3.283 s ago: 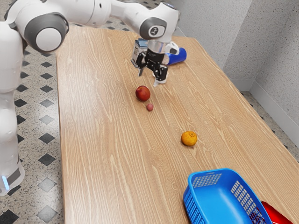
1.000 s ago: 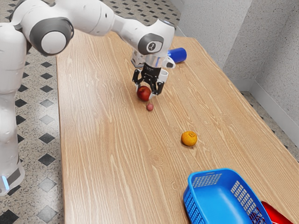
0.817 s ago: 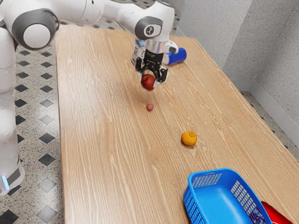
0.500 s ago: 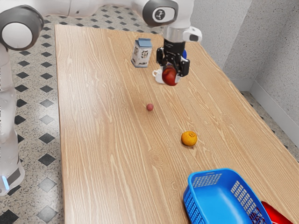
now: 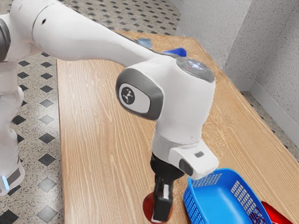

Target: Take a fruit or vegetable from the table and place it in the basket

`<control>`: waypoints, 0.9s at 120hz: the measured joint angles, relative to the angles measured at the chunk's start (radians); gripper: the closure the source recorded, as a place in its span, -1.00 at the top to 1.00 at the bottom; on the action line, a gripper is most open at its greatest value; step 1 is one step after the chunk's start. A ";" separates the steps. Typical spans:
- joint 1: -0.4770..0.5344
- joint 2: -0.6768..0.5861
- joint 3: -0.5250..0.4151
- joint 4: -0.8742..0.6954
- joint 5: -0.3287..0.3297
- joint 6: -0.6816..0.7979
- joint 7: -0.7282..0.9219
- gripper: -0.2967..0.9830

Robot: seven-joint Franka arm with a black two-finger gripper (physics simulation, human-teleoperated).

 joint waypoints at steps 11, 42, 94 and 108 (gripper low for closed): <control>0.016 0.018 0.002 0.004 0.016 0.008 -0.031 0.07; 0.036 0.093 0.008 0.136 0.059 0.018 -0.093 0.02; 0.260 0.396 0.069 0.346 0.190 0.158 -0.109 0.05; 0.227 0.433 0.065 0.368 0.194 0.190 -0.108 0.04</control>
